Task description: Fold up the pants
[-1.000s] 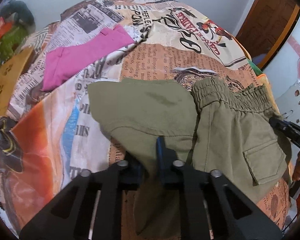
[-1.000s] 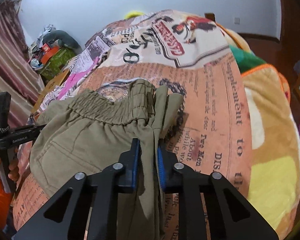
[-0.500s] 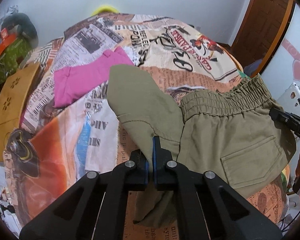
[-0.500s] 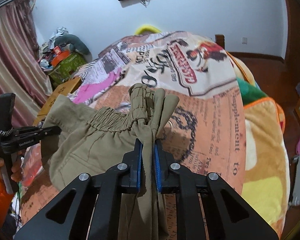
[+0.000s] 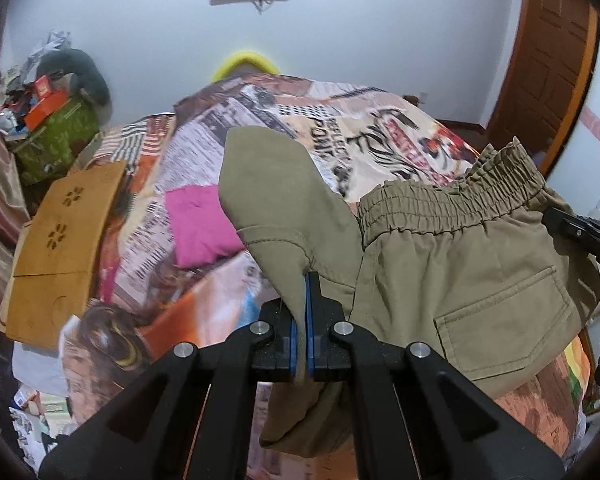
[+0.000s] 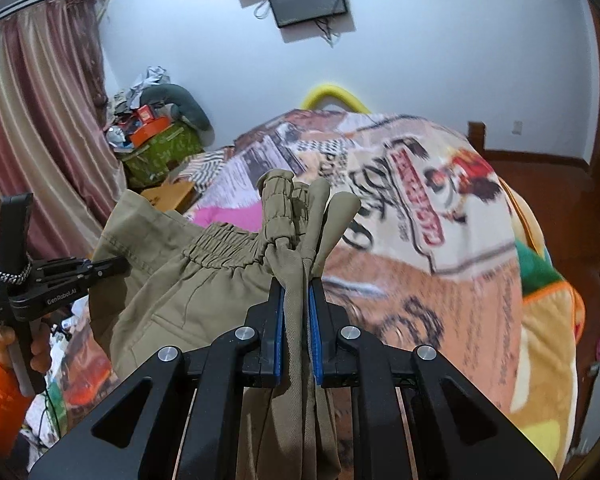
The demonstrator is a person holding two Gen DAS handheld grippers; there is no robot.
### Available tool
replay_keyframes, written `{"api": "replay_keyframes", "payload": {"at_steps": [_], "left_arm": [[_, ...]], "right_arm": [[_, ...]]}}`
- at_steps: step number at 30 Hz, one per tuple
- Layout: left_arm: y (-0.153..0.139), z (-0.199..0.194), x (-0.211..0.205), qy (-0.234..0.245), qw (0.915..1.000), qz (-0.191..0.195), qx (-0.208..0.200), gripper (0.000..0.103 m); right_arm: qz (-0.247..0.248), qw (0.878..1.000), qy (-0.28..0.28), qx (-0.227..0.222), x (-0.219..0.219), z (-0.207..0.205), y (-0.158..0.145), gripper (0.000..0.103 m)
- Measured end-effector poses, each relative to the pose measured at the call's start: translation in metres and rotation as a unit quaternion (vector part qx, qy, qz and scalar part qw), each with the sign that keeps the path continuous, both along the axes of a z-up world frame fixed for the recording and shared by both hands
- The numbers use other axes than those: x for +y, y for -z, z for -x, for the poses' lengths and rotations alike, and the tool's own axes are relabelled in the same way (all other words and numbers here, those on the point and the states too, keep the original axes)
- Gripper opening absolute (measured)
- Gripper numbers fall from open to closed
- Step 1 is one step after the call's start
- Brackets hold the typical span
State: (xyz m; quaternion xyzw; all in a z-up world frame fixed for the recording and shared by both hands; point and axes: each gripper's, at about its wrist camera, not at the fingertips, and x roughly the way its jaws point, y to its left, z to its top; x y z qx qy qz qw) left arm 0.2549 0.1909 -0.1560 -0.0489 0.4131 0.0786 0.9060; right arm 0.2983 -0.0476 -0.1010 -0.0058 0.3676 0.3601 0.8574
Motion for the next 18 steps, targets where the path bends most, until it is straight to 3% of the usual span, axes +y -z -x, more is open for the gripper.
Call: {"api": "replay_keyframes", "payload": {"at_steps": [12, 18], "left_arm": [[-0.025, -0.029, 0.085, -0.055, 0.9974, -0.025, -0.04, 0.003], [-0.016, -0.061, 0.127, -0.078, 0.9954, -0.032, -0.044, 0.003]], "right_arm": [[-0.005, 0.999, -0.025, -0.039, 0.092, -0.036, -0.022, 0.009], [-0.005, 0.998, -0.025, -0.05, 0.136, -0.062, -0.02, 0.009]]}}
